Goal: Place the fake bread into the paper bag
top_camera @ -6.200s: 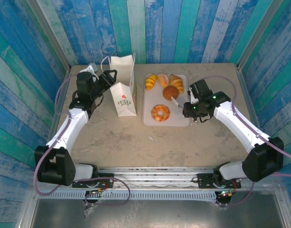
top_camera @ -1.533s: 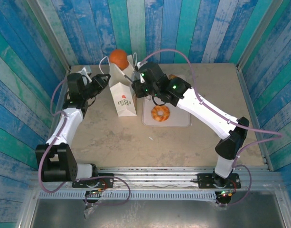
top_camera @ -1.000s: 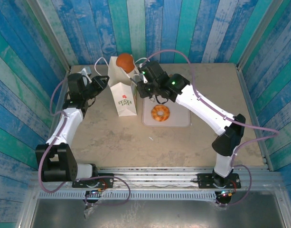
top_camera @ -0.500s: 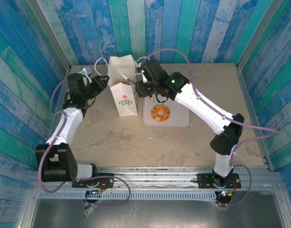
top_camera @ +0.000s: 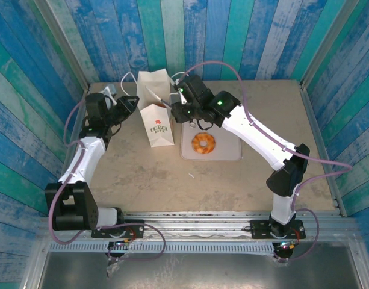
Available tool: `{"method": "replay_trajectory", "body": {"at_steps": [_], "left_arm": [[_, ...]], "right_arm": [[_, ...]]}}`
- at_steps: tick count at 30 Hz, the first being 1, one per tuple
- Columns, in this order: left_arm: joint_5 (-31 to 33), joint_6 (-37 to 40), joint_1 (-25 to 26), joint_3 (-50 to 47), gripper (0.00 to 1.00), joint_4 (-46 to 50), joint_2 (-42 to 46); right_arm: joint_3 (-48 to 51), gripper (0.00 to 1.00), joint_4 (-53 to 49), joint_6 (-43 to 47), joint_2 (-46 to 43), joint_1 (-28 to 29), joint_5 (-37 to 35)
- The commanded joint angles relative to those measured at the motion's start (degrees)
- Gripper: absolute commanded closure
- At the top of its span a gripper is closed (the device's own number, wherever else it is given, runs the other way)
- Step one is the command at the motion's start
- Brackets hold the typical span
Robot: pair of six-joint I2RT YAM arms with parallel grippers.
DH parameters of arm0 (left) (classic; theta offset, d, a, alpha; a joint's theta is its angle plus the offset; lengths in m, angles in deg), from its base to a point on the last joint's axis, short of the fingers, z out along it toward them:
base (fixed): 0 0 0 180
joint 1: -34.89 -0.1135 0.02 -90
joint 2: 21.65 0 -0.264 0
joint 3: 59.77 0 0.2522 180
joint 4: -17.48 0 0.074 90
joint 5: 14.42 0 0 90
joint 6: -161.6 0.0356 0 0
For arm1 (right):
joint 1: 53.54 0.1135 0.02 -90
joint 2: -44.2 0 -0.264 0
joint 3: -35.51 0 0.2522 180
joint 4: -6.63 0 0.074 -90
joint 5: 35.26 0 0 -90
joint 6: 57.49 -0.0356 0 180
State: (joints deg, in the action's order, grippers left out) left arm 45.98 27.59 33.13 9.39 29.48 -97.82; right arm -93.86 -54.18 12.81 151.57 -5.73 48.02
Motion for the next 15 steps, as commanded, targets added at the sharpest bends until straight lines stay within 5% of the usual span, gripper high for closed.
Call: {"method": "replay_trajectory", "body": {"at_steps": [1, 15], "left_arm": [[-1.2, -0.4, 0.2, 0.1, 0.58, -1.1, -0.7], [-1.9, -1.0, 0.2, 0.2, 0.44, -1.8, 3.2]], "right_arm": [[-1.1, 0.43, 1.6, -0.5, -2.7, 0.0, 1.4], [4.2, 0.43, 7.0, -1.1, -14.6, 0.1, 5.2]]}}
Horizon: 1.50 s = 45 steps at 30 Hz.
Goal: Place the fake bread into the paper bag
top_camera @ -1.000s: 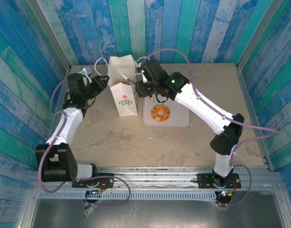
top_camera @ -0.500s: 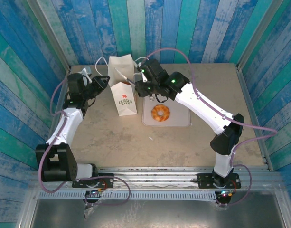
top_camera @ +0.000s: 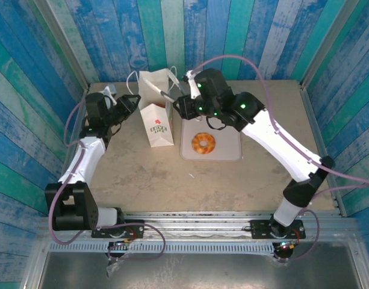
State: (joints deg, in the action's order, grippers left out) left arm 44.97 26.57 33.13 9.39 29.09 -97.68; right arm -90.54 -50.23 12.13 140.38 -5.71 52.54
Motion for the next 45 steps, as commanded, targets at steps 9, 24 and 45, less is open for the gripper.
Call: {"method": "replay_trajectory", "body": {"at_steps": [9, 24, 45], "left_arm": [[-0.7, -0.5, 0.2, 0.2, 0.34, -1.3, 7.1], [8.2, -0.9, 0.2, -2.5, 0.10, 1.2, 17.7], [16.6, 6.3, 0.2, -9.9, 0.06, 12.5, 31.9]], "right_arm": [[6.0, 0.42, 3.3, -0.1, -11.3, 0.0, -3.1], [20.9, 0.42, -1.6, -2.3, -24.6, -4.0, -8.2], [29.3, 0.43, -23.4, -0.7, -23.3, -9.9, -1.1]]}}
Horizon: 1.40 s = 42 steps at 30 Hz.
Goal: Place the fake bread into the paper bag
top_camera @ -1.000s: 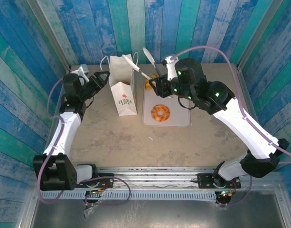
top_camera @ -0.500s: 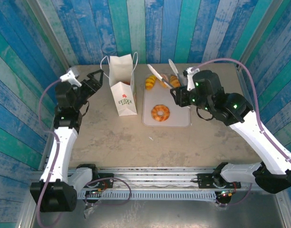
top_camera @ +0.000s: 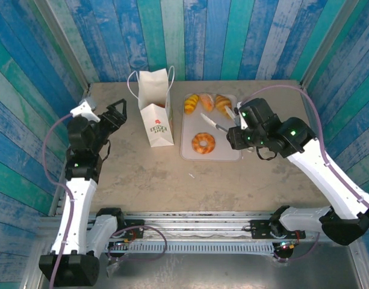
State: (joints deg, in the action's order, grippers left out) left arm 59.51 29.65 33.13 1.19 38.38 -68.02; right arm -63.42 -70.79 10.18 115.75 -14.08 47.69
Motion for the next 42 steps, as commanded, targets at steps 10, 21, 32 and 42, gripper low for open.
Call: {"method": "replay_trajectory", "body": {"at_steps": [10, 21, 32, 42], "left_arm": [[9.4, 8.8, 0.2, -6.3, 0.06, 8.8, 9.1], [10.5, 9.9, 0.2, -9.1, 0.06, 7.3, 9.7], [9.0, 9.0, 0.2, -9.9, 0.06, 5.8, 9.9], [9.4, 9.6, 0.2, -10.2, 0.06, 5.9, 9.8]], "right_arm": [[1.0, 0.43, -8.3, 6.2, 12.4, -4.7, 8.1], [-10.7, 0.46, -14.9, 9.2, 25.8, -7.4, 6.7], [-19.1, 0.49, -19.5, 10.2, 34.5, -7.4, 6.4], [-21.9, 0.52, -20.4, 10.4, 38.4, -7.4, 6.5]]}}
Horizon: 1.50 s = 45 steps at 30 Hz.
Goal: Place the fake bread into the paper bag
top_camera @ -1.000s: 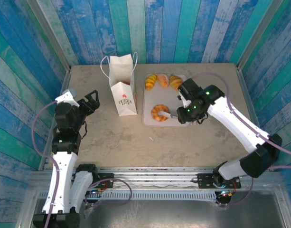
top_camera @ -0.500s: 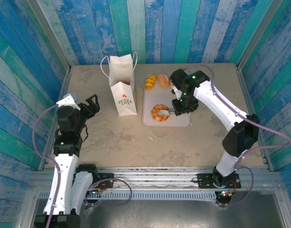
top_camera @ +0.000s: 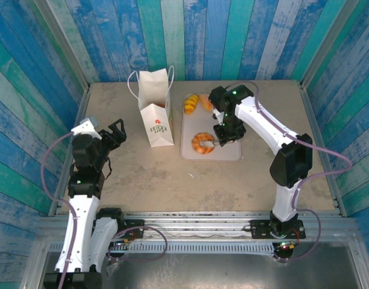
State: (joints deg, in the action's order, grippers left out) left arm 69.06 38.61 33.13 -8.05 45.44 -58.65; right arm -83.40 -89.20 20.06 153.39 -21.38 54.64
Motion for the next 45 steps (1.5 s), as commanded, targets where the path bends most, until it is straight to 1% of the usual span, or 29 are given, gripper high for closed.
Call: {"method": "replay_trajectory", "body": {"at_steps": [1, 18, 22, 27, 33, 39, 45], "left_arm": [[-0.1, 0.7, 0.2, -0.9, 0.06, -1.2, 0.4], [-0.2, 0.7, 0.2, -1.1, 0.06, -1.6, -0.5], [-0.3, 0.6, 0.2, -0.8, 0.06, -1.6, -0.5], [-0.4, 0.5, 0.2, -0.5, 0.06, -1.2, -0.4], [-0.7, -0.2, 0.2, -0.4, 0.06, -1.2, -0.3], [-0.3, 0.1, 0.2, 1.8, 0.06, 0.3, -0.5], [-1.1, -1.8, 0.2, 5.6, 0.06, 1.9, -2.0]], "right_arm": [[-2.2, 0.53, -2.0, 0.6, 1.1, -0.1, -0.4], [-5.0, 0.56, -2.1, 1.1, 5.0, 0.3, 1.0], [-5.2, 0.59, -2.0, 1.2, 5.3, 0.4, 1.4], [-5.0, 0.65, -1.7, 1.0, 4.9, 0.6, 1.3], [-5.1, 0.70, -1.9, 0.8, 2.4, 1.1, -1.2], [-5.6, 0.71, -1.3, 0.2, -1.2, 1.5, -2.6], [-4.6, 0.72, 1.3, -0.1, -6.9, 1.8, -4.4]]}}
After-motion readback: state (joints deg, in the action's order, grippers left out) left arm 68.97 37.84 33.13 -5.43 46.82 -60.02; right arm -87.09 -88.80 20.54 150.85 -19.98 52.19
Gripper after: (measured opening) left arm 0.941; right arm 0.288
